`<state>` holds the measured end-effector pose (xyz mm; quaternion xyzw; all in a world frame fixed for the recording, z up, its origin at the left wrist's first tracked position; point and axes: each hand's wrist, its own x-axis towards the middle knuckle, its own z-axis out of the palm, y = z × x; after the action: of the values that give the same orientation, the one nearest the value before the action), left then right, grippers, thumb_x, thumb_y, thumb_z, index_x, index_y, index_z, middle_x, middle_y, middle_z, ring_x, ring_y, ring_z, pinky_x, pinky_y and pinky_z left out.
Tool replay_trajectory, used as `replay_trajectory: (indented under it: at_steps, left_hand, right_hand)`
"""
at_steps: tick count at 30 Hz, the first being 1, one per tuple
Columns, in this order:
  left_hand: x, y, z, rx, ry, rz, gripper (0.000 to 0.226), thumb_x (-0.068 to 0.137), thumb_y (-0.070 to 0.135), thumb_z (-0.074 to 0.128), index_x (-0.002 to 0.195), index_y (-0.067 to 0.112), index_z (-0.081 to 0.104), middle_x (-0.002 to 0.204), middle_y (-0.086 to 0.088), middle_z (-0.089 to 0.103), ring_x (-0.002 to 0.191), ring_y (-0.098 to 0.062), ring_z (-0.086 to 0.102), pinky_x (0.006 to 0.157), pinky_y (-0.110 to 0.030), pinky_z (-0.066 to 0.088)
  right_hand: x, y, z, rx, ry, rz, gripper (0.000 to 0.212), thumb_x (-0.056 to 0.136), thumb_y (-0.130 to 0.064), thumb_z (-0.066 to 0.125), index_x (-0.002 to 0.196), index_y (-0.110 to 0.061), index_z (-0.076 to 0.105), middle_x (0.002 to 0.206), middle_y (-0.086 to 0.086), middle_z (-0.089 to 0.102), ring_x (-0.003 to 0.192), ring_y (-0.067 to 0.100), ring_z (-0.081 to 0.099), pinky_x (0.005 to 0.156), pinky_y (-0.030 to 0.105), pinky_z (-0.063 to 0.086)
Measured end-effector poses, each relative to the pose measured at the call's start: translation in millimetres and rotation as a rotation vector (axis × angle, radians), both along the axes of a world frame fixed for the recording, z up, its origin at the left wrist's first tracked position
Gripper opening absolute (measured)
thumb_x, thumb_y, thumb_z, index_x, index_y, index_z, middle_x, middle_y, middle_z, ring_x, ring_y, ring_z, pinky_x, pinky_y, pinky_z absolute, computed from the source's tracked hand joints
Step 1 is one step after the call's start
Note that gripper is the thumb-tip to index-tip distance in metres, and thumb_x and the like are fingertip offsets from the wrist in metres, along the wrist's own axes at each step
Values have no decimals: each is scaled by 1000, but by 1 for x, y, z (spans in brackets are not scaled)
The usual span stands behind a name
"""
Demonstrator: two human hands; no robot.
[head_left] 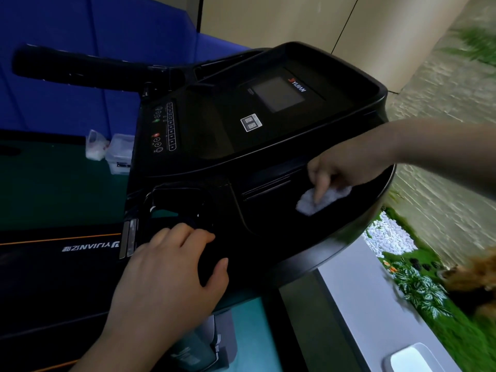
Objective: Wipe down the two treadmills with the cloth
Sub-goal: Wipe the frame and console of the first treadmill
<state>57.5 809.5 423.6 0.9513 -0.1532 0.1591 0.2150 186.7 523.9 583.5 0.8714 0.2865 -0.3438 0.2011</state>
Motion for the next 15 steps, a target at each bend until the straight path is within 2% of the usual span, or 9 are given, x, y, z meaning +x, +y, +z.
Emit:
replay_trajectory:
  at_steps: [2,4,6,7,9,11,12,13,15]
  left_hand:
    - [0,0,1,4,2,2,47,77,57,41,102,26,67,88,11,60,80,-16,60,59,-32,50]
    - [0,0,1,9,-1,3,46,78,57,42,102,27,67,88,12,60,80,-15,60,58,-32,50]
    - [0,0,1,12,-10,4,45,78,57,43,102,27,67,88,12,60,80,-14,60,59,-31,49]
    - [-1,1,1,10,-14,5,45,78,57,43,101,27,67,88,12,60,80,-14,60,59,-31,49]
    - [-1,1,0,5,-18,2,45,78,56,43,101,26,67,89,12,60,80,-14,60,59,-31,49]
    - [-1,1,-1,4,-16,-1,45,78,56,42,101,26,67,88,12,60,79,-15,60,59,-31,49]
    - [-1,1,-1,3,-18,0,45,78,56,42,101,26,67,88,12,60,80,-15,59,59,-31,48]
    - [-1,1,-1,4,-19,1,46,78,57,42,102,26,67,88,12,60,80,-15,59,59,-31,48]
    - [0,0,-1,10,-19,3,46,79,57,41,102,26,67,89,12,60,80,-15,59,59,-31,48]
  right_hand:
    - [-4,24,-20,59,107,-18,34,89,-7,59,116,-25,69,97,-15,51,86,5,55,83,15,45]
    - [-7,48,-44,117,164,-31,33,89,-12,58,114,-30,70,103,3,61,93,25,62,86,38,52]
    - [-3,62,-63,83,183,-44,38,81,-25,51,102,-52,66,105,23,62,91,43,63,77,54,55]
    - [0,65,-65,48,192,-54,40,76,-28,46,97,-58,63,107,29,60,86,48,63,68,55,56]
    - [1,61,-58,31,216,-23,38,75,-28,43,101,-44,66,110,35,55,68,42,58,47,38,49]
    - [0,50,-47,32,161,-84,38,76,-34,44,103,-23,67,107,34,56,64,39,53,45,36,46]
    - [-2,42,-39,18,115,-70,38,76,-36,45,101,-19,68,103,27,58,71,40,56,53,45,47]
    - [-3,33,-28,3,67,-28,32,79,-31,50,100,-18,71,100,16,60,80,34,60,69,43,55]
    - [-4,9,-5,-44,-55,7,28,82,-10,61,103,-22,75,96,1,57,88,22,59,80,28,50]
